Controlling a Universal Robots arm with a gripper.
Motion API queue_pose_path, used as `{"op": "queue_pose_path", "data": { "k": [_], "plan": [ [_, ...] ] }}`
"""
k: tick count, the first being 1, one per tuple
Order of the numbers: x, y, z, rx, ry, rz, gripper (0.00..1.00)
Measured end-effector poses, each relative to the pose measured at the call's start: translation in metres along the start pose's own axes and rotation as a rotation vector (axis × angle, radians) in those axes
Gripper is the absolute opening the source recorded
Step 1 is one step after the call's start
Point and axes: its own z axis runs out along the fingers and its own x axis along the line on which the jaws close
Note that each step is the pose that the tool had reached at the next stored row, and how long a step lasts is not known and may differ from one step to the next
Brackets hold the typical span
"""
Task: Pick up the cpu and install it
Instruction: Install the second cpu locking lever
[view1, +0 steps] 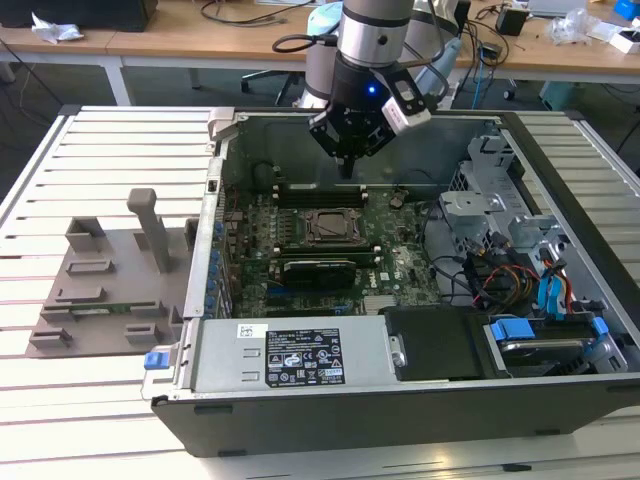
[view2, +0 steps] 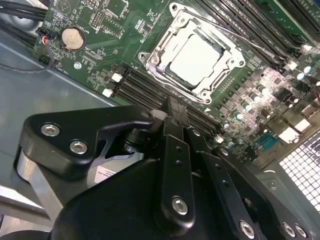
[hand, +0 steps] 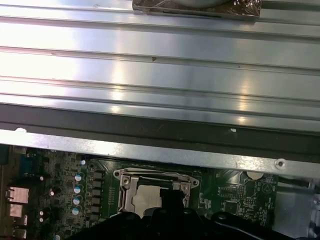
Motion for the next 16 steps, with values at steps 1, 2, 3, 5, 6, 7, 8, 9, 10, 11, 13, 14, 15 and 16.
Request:
{"op": "queue_pose_path", "data": {
  "k": [1,2,3,5,6,7,8,9,10,11,13,14,15,16],
  "plan": [
    [0.0001,-0.0009,0.0000,0.0001,0.0000,0.000,0.11],
    [0.0002,-0.0027,0.0001,0.0001,0.0000,0.000,0.11],
    [0.0004,-0.0049,0.0001,0.0000,0.0000,0.000,0.11],
    [0.0008,-0.0080,0.0002,-0.0001,-0.0001,0.000,0.11],
    [0.0011,-0.0102,0.0003,0.0000,-0.0001,0.000,0.11],
    [0.0014,-0.0122,0.0004,-0.0001,-0.0001,0.000,0.11],
    [0.0015,-0.0132,0.0004,-0.0001,-0.0001,0.000,0.11],
    [0.0017,-0.0145,0.0005,0.0000,-0.0001,0.000,0.11],
    [0.0018,-0.0154,0.0006,-0.0001,-0.0001,0.000,0.11],
    [0.0020,-0.0165,0.0006,-0.0001,-0.0001,0.000,0.11],
    [0.0022,-0.0187,0.0007,-0.0001,-0.0001,0.000,0.11],
    [0.0024,-0.0206,0.0007,0.0000,0.0000,0.000,0.11],
    [0.0026,-0.0221,0.0007,0.0000,0.0000,0.000,0.11],
    [0.0027,-0.0231,0.0008,0.0000,-0.0001,0.000,0.11]
  ]
}}
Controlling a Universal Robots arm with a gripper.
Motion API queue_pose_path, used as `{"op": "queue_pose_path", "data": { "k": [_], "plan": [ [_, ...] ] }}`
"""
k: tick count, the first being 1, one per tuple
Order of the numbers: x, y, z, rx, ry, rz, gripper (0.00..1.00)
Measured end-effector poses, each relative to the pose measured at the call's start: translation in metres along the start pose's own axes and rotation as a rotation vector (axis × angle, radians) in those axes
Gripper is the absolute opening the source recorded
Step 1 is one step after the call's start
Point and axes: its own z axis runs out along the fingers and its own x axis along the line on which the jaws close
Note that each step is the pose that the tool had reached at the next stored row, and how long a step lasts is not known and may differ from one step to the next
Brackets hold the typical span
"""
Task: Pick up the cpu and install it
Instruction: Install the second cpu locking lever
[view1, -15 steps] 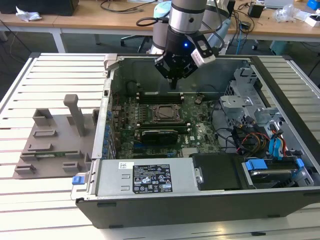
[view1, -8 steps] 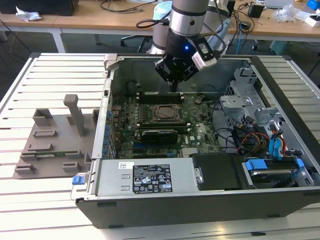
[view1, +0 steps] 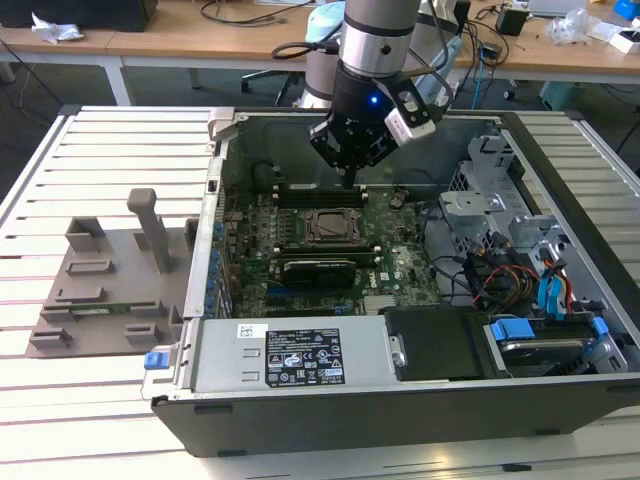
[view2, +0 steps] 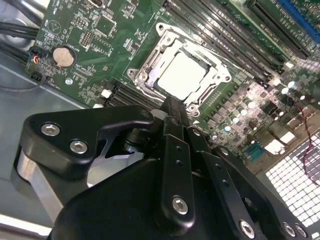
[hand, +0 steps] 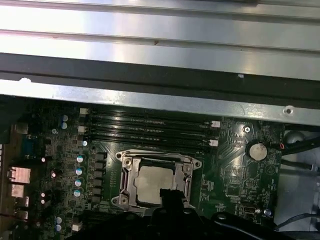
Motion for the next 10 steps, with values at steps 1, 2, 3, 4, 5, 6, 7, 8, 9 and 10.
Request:
{"op": "queue_pose_path", "data": {
  "k": [1,2,3,4,5,6,7,8,9,10],
  "plan": [
    [0.0001,-0.0013,0.0001,0.0000,0.0000,0.000,0.11],
    [0.0003,-0.0030,0.0001,0.0000,0.0000,0.000,0.11],
    [0.0005,-0.0044,0.0001,0.0000,0.0000,0.000,0.11],
    [0.0005,-0.0054,0.0002,0.0000,0.0000,0.000,0.11],
    [0.0006,-0.0065,0.0005,0.0000,0.0000,0.000,0.11],
    [0.0007,-0.0073,0.0009,0.0000,0.0000,0.000,0.11],
    [0.0007,-0.0080,0.0012,0.0000,0.0000,0.000,0.11],
    [0.0008,-0.0094,0.0017,0.0001,0.0000,0.000,0.11],
    [0.0009,-0.0107,0.0021,0.0000,0.0000,0.000,0.11],
    [0.0010,-0.0114,0.0023,0.0000,0.0000,0.000,0.11]
  ]
}}
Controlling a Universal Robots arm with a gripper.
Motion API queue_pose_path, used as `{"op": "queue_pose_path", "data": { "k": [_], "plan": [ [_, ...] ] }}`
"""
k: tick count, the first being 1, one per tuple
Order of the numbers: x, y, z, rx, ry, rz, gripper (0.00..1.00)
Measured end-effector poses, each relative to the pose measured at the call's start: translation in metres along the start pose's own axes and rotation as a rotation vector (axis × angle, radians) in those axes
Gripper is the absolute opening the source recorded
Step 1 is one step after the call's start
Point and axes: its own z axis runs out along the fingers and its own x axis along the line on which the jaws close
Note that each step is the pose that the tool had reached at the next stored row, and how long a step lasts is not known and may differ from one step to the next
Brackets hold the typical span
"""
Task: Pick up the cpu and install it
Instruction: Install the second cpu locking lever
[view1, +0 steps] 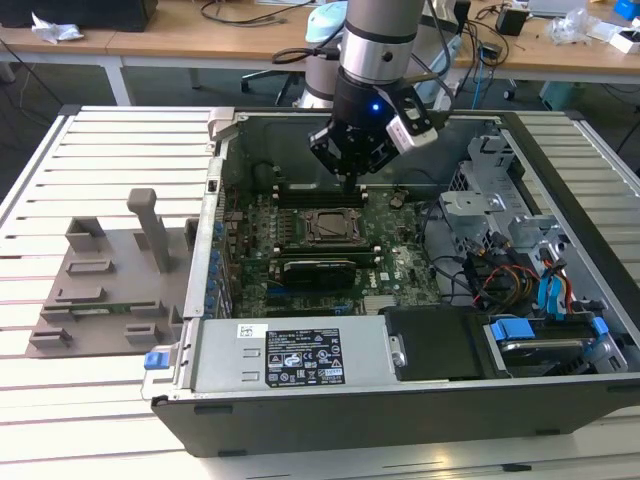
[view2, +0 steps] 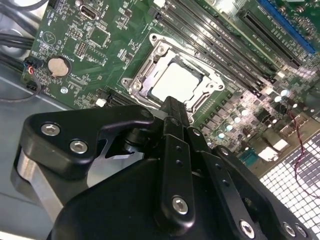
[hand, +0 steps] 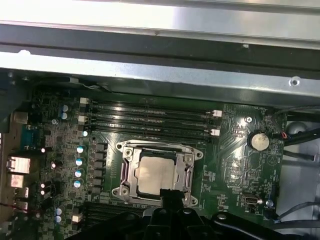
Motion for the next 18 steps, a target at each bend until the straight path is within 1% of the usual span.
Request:
{"op": "queue_pose_path", "data": {
  "k": [18],
  "plan": [
    [0.0011,-0.0150,0.0033,0.0001,0.0001,0.000,0.11]
  ]
}}
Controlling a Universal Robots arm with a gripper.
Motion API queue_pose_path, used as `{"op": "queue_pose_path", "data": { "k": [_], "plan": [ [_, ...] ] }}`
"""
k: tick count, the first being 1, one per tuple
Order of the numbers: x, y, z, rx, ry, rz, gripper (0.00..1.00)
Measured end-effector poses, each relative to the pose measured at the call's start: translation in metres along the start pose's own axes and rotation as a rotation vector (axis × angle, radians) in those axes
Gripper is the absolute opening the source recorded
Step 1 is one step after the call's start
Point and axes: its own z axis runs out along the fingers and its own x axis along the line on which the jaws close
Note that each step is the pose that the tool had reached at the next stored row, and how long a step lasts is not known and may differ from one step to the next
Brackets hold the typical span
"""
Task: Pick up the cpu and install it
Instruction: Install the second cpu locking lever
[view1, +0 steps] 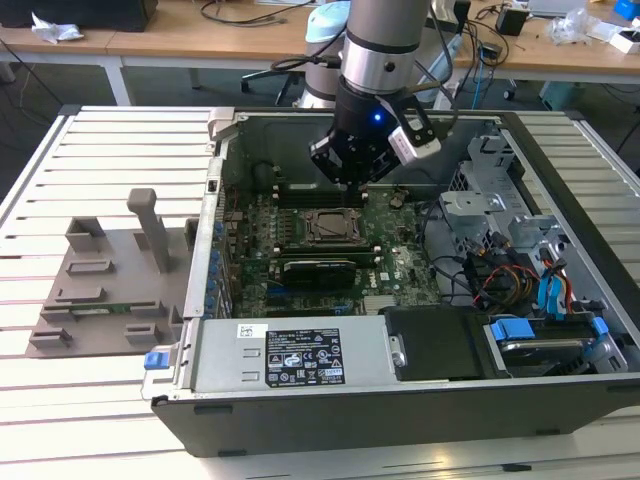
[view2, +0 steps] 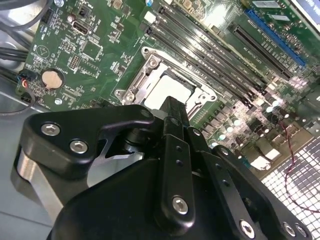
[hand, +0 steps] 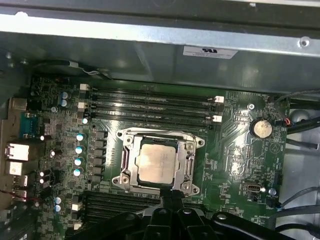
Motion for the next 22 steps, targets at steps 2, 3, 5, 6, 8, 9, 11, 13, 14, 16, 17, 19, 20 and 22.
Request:
{"op": "queue_pose_path", "data": {
  "k": [2,3,5,6,8,9,11,13,14,16,17,19,20,22],
  "plan": [
    [0.0001,-0.0016,0.0004,-0.0001,0.0000,0.000,0.11],
    [0.0002,-0.0026,0.0005,-0.0001,-0.0001,0.000,0.11],
    [0.0004,-0.0054,0.0009,0.0000,-0.0001,0.000,0.11],
    [0.0006,-0.0080,0.0012,0.0000,0.0000,0.000,0.11],
    [0.0009,-0.0119,0.0027,0.0000,0.0000,0.000,0.11],
    [0.0011,-0.0141,0.0035,-0.0002,-0.0001,0.000,0.11],
    [0.0028,-0.0243,0.0058,-0.0123,-0.0011,-0.001,0.11],
    [0.0038,-0.0288,0.0066,-0.0264,-0.0023,-0.001,0.11],
    [0.0045,-0.0308,0.0072,-0.0379,-0.0033,-0.002,0.11],
    [0.0064,-0.0327,0.0086,-0.0580,-0.0049,-0.002,0.11],
    [0.0072,-0.0335,0.0108,-0.0598,-0.0052,-0.003,0.11],
    [0.0088,-0.0354,0.0148,-0.0597,-0.0051,-0.003,0.11],
    [0.0105,-0.0376,0.0198,-0.0599,-0.0052,-0.003,0.11],
    [0.0134,-0.0416,0.0256,-0.0598,-0.0051,-0.003,0.11]
  ]
}}
